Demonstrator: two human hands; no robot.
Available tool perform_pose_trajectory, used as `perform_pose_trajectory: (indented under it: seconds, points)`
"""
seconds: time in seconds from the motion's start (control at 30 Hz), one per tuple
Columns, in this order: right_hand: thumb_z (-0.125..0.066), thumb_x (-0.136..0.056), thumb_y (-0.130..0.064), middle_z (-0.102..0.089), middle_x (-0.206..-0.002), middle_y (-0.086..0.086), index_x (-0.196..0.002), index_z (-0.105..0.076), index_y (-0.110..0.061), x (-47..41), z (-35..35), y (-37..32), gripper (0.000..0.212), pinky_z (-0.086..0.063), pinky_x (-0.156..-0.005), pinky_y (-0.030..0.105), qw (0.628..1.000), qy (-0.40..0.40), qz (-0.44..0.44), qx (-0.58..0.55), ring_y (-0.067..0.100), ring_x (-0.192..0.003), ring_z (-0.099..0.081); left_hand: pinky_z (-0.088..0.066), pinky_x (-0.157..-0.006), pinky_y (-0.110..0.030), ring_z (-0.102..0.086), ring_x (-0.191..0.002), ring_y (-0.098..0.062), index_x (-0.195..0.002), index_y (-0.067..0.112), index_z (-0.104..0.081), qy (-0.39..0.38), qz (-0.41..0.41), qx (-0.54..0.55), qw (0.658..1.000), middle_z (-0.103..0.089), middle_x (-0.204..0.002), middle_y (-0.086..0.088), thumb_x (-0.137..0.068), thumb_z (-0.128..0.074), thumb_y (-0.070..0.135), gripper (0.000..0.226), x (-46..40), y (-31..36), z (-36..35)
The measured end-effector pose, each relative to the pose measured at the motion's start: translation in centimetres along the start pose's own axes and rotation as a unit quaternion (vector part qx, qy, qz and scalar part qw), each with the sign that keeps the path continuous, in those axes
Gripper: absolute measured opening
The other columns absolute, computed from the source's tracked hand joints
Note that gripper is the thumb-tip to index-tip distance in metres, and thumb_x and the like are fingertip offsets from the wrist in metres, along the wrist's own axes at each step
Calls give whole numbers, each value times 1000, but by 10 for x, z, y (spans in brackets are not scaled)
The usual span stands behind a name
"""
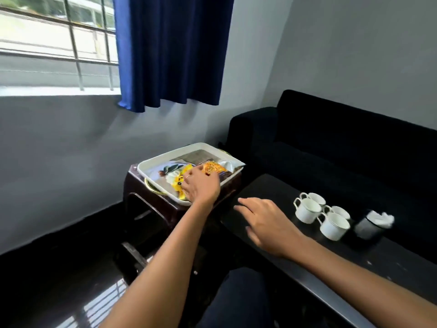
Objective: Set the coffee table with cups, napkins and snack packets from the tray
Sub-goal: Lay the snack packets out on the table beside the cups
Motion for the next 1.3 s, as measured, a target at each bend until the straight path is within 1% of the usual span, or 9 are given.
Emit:
perform_pose_trajectory:
  seconds: [0.07,0.13,0.2,0.27,0.4,0.63,0.87,1.1,1.3]
  points:
    - [-65,-77,-25,-53,-135,9,-130,-53,-9,-32,-12,-6,57,-43,-99,35,998,-9,-10,-55,25,-123,-52,-24,-111,-34,-28,-135,-29,-125,15,-50,92,127,203,966,-35,-146,-13,-90,-49,21,35,-7,-23,22]
    - [-52,-88,-29,-41,-143,5,-139,-39,-13,-64,-26,-6,54,-33,-105,37,993,-9,-42,-110,24,-130,-39,-32,-111,-39,-38,-131,-30,-128,7,-45,122,232,357,896,-36,-146,-14,-91,-44,15,38,-15,-45,23]
    - [-48,-91,-34,-38,-143,4,-140,-34,-15,-92,-41,-5,54,-29,-106,37,982,-10,-87,-167,24,-131,-36,-36,-110,-42,-41,-131,-30,-137,2,-33,120,287,429,848,-33,-148,-14,-93,-38,16,47,-24,-58,20]
    - [-48,-91,-39,-38,-142,6,-140,-33,-15,-118,-58,-1,56,-29,-105,39,963,-18,-141,-228,26,-130,-35,-37,-110,-42,-39,-134,-31,-143,2,-24,113,304,453,830,-29,-151,-15,-95,-34,20,52,-28,-62,17]
    - [-52,-86,-41,-28,-149,12,-144,-24,-12,-156,-98,10,70,-23,-110,45,924,-65,-228,-300,32,-136,-26,-43,-103,-46,-45,-126,-33,-137,2,-28,120,302,446,834,-33,-145,-18,-95,-32,13,44,-23,-59,13]
    - [-45,-93,-28,-27,-150,19,-142,-18,-10,-185,-144,7,60,-20,-112,47,882,-131,-291,-348,36,-139,-22,-44,-103,-43,-49,-125,-34,-136,1,-34,119,322,420,840,-43,-141,-20,-93,-33,12,45,-15,-60,9]
    - [-41,-98,-25,-53,-133,14,-129,-36,-11,-181,-126,12,35,-34,-101,40,897,-24,-308,-317,31,-124,-45,-40,-83,-33,-50,-118,-33,-138,1,-27,128,321,416,841,-41,-138,-21,-92,-34,5,47,-10,-56,11]
    - [-54,-88,-30,-53,-135,12,-133,-39,-11,-154,-72,22,50,-31,-103,42,888,50,-300,-346,31,-126,-45,-39,-102,-37,-40,-127,-31,-134,3,-32,168,306,447,823,-26,-145,-16,-96,-39,14,40,-1,-48,20]
    - [-68,-75,-34,-59,-127,8,-130,-44,-16,-88,-24,52,63,-35,-98,38,852,144,-359,-352,29,-118,-51,-30,-101,-35,-34,-128,-28,-127,7,-39,149,259,392,870,-27,-143,-12,-94,-41,19,35,16,-32,16]
Point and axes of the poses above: each hand's wrist, its own x-axis away from the middle knuckle, its own z-axis out of the back of the hand, y = z × x, the point moved 10 cm from there along -x, towards the middle knuckle
